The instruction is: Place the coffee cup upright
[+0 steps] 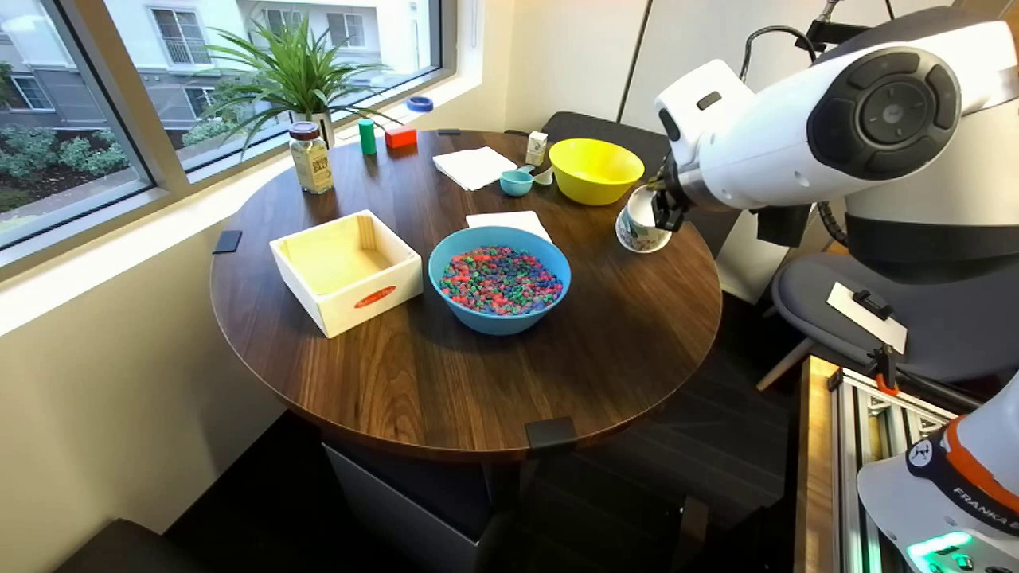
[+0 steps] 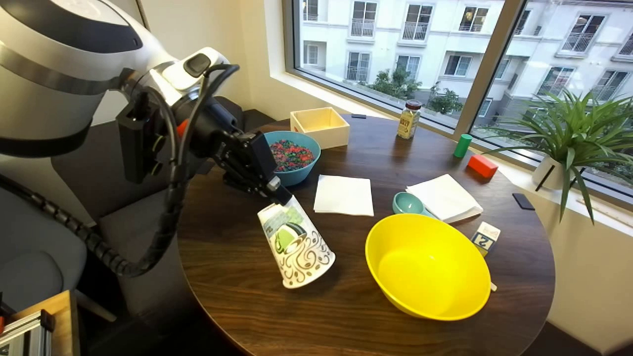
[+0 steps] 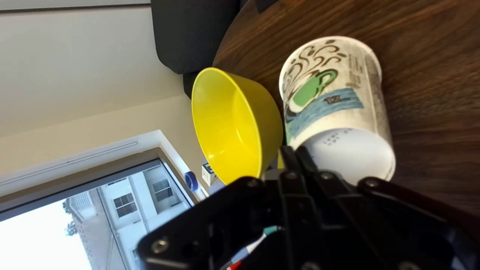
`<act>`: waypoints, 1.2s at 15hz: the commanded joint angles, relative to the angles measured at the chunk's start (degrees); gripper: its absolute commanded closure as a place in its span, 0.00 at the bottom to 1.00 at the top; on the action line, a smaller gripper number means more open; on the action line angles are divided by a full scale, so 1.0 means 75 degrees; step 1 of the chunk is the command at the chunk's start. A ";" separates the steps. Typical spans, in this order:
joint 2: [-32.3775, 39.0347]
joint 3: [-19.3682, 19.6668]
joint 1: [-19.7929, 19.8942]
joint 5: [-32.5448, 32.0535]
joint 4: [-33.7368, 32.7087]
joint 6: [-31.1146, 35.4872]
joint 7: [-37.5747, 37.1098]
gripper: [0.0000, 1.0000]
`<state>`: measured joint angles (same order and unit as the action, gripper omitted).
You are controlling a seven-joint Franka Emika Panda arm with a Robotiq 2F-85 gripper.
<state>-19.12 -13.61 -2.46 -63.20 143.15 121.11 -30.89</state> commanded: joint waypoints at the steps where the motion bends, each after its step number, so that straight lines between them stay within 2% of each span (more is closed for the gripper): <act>1: 0.0072 0.0206 -0.0216 -0.0232 0.0073 -0.0041 -0.0255 0.65; 9: 0.0076 0.0389 -0.0269 -0.0259 0.0026 0.0018 -0.0300 0.05; 10: 0.0080 0.0418 -0.0276 -0.0216 0.0014 0.0034 -0.0288 0.01; 18: 0.0089 0.0649 -0.0295 0.0110 -0.0133 0.0202 -0.0557 0.00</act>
<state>-19.02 -10.08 -3.82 -63.56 142.67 121.42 -33.57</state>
